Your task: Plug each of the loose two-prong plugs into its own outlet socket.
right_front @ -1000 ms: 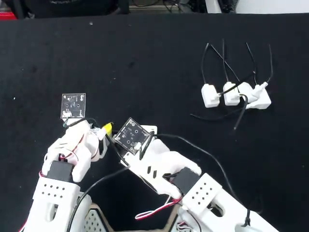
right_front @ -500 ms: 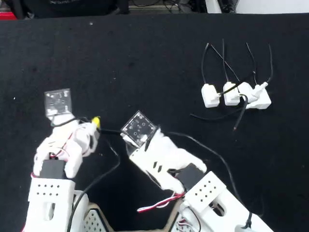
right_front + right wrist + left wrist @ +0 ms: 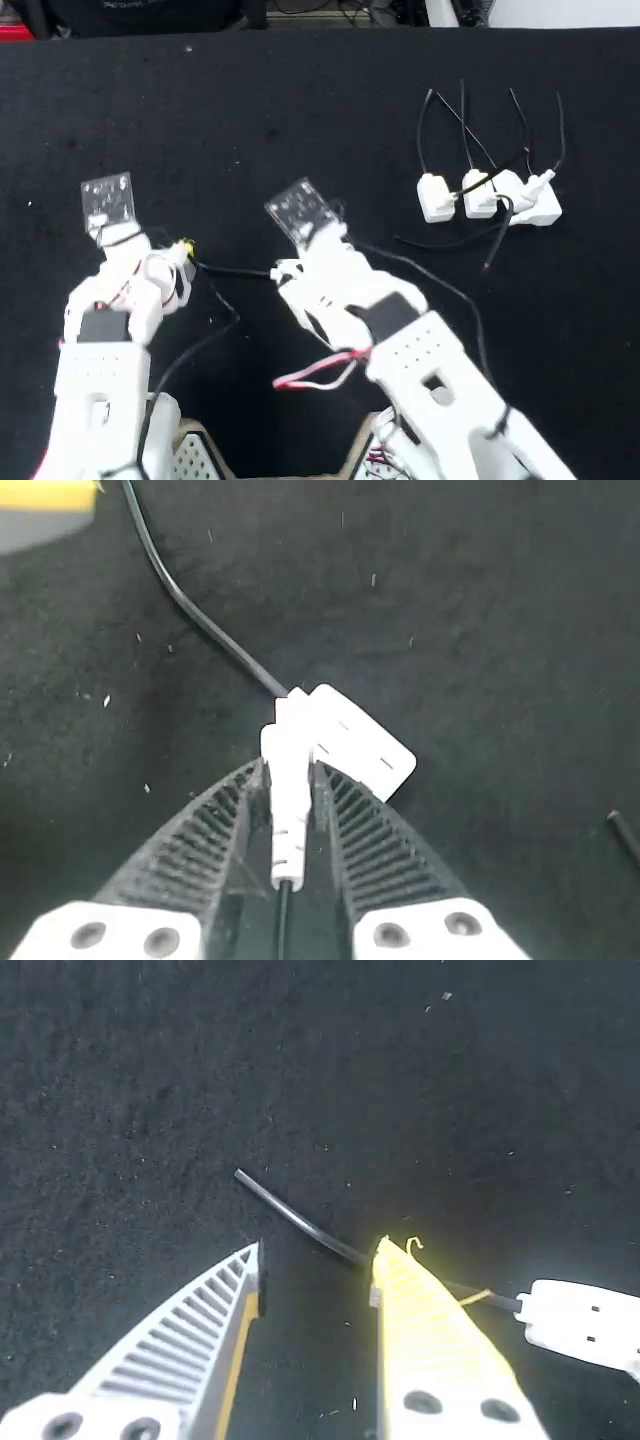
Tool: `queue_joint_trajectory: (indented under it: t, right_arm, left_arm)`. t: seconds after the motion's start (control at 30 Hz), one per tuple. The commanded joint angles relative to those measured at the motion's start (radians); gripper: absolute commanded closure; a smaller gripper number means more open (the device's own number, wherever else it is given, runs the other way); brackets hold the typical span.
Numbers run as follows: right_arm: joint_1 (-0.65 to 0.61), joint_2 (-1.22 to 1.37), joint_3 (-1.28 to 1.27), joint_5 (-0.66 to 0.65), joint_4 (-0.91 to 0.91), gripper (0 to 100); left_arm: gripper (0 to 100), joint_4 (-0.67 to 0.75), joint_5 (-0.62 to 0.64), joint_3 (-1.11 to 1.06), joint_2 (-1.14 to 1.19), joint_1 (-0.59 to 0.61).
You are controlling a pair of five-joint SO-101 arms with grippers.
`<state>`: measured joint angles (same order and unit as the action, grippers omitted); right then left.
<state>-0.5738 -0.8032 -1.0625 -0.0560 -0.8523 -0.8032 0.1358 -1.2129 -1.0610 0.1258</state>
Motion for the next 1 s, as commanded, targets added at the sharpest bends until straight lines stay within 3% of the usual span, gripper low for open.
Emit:
queue_joint_trajectory:
  t: [0.0, 0.2, 0.37, 0.63, 0.97]
  right_arm:
    - [0.008, 0.131, 0.088, 0.009, -0.012, 98.8]
    - [-0.071, 0.176, 0.061, -0.023, -0.014, 98.8]
    - [-0.057, 0.209, 0.042, -0.026, 0.025, 98.8]
    - [0.032, 0.28, 0.041, -0.026, 0.078, 98.8]
    - [0.123, 0.282, 0.041, -0.028, 0.1, 98.8]
  left_arm:
    - [82, 0.052, 0.0, 0.203, 0.342, 0.002]
    - [82, 0.175, 0.006, 0.409, 0.77, -0.002]
    - [82, 0.112, 0.002, 0.598, 1.007, 0.001]
    - [82, -0.101, -0.011, 0.762, 1.102, 0.001]
    - [82, -0.267, -0.23, 0.625, 1.094, 0.008]
